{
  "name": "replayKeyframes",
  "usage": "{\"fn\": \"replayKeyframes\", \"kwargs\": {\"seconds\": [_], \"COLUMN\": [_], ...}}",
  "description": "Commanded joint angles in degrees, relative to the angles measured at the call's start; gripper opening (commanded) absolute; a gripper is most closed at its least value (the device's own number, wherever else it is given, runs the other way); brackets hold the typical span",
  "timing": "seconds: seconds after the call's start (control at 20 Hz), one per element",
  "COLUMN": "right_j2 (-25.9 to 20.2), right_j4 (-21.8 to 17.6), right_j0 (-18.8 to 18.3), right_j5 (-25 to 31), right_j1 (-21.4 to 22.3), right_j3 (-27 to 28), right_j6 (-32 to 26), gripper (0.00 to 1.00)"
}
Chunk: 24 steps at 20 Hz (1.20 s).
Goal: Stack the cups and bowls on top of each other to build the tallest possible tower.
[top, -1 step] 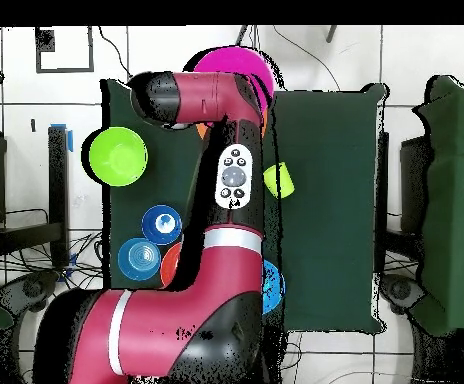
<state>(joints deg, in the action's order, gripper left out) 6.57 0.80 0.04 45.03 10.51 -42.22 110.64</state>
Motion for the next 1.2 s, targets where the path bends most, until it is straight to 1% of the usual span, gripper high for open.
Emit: {"fn": "replayKeyframes", "kwargs": {"seconds": [0.05,0.4,0.75,1.05,1.2], "right_j2": [-7.8,-8.7,-8.9,-8.7,-8.1], "right_j4": [-0.4,-0.6,-0.9,-1.1,-1.3], "right_j0": [-1.1,-1.5,-1.7,-1.8,-1.6], "right_j5": [-0.4,0.2,0.3,0.6,0.9], "right_j1": [1.0,0.5,1.3,3.1,4.9], "right_j3": [-8.3,-7.4,-8.3,-9.9,-11.4], "right_j6": [-4.4,-5.0,-5.0,-5.1,-4.6], "gripper": [1.00,1.00,1.00,1.00,1.00]}}
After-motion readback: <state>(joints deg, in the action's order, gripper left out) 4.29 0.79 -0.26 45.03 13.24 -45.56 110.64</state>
